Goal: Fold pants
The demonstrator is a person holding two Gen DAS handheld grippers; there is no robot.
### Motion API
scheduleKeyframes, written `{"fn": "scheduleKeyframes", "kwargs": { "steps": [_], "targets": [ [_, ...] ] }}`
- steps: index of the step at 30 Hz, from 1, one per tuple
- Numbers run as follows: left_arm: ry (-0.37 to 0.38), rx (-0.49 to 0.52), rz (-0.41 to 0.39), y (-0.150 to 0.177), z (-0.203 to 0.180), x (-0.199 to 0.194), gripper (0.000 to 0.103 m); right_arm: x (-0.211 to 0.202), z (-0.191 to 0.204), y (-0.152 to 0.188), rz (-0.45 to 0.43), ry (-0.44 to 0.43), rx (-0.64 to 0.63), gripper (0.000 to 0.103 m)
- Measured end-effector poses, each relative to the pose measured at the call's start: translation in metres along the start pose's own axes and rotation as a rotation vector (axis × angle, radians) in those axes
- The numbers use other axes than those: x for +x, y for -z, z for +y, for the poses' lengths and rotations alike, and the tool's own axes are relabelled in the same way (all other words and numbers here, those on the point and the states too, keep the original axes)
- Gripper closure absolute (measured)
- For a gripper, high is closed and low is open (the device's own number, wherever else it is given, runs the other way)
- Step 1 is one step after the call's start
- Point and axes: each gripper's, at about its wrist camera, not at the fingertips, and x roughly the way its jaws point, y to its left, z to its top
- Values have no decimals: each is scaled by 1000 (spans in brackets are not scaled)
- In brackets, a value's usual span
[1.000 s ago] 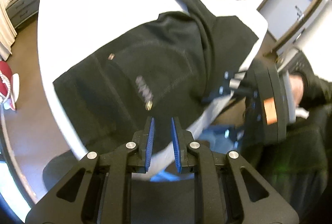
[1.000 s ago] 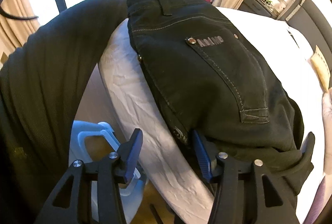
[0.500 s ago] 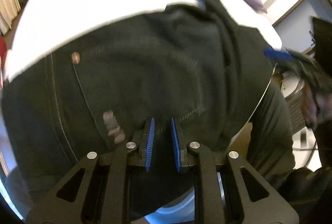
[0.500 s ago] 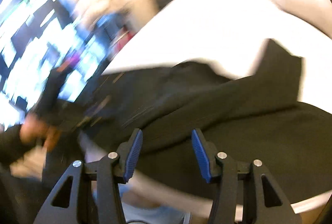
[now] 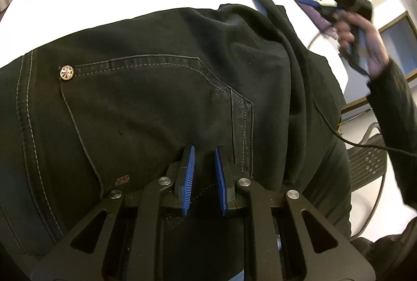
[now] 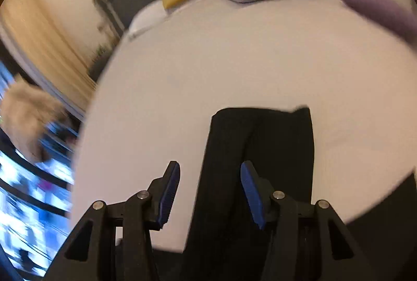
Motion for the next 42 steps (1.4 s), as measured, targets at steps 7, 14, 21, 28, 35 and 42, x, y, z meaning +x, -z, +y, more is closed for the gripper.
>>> {"fn": "scheduleKeyframes", "kwargs": {
  "steps": [7,14,21,28,35,42],
  "targets": [
    [17,-19,-2,1,0,6,87,98,58,-15,177,314,-176,50],
    [20,-10,-7,4,8,-1,87,137,77,-17,203,381,-227,91],
    [-5,3,-11,7,-2,1,87,37,21,-28,17,211,26,101],
    [-35,17,-7,6,-14,3,87,-132,-96,18,-303,-19,379,101],
    [-72,32,10,0,-27,5,87,-157,-237,130,-337,-69,863,85],
    [-121,40,18,-2,-44,9,87,-129,-229,147,-326,-155,906,54]
  ]
}}
